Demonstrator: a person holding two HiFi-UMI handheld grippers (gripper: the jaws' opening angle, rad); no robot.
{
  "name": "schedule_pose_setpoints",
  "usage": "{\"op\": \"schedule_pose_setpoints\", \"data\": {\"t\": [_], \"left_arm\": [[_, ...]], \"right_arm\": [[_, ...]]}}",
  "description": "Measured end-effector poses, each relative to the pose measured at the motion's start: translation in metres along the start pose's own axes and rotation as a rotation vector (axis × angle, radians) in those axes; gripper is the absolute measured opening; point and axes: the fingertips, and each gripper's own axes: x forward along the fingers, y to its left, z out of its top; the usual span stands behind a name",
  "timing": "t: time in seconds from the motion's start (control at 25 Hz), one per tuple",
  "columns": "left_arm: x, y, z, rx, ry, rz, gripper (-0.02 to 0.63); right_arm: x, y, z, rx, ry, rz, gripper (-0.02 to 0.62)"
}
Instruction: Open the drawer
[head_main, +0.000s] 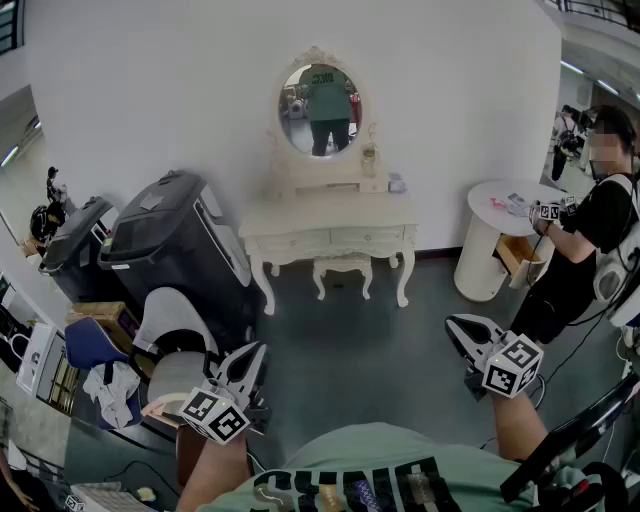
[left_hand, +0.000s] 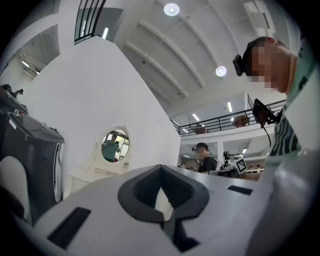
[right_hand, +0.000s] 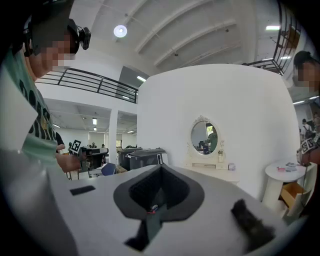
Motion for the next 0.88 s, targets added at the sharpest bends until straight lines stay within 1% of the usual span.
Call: {"op": "schedule_pose_setpoints", "data": {"t": [0.12,0.52,0.76,0.88], "left_arm": [[0.000,-0.003,0.003,0.000,0.000,-0.006,0.008],[0.003,-0.015,0.007,0.011,-0.006,-0.020,0.008],[0.004,-0.020,0.003,-0.002,-0.004,-0.001,0.008],[0.010,-0.027,0.002,-0.003,0.001,0.010,0.008]], "right_arm": [[0.000,0.002,0.006,-0.003,-0.004,0.005,0.009],[-0.005,-0.002,0.005,-0.020,-0.001,0.010,0.009],[-0.009,-0.007,-0.001,-0.002,0.010,0.020,0.011],[-0.014,-0.013,0.002,-0.010,0.014,0.029,0.011]]}}
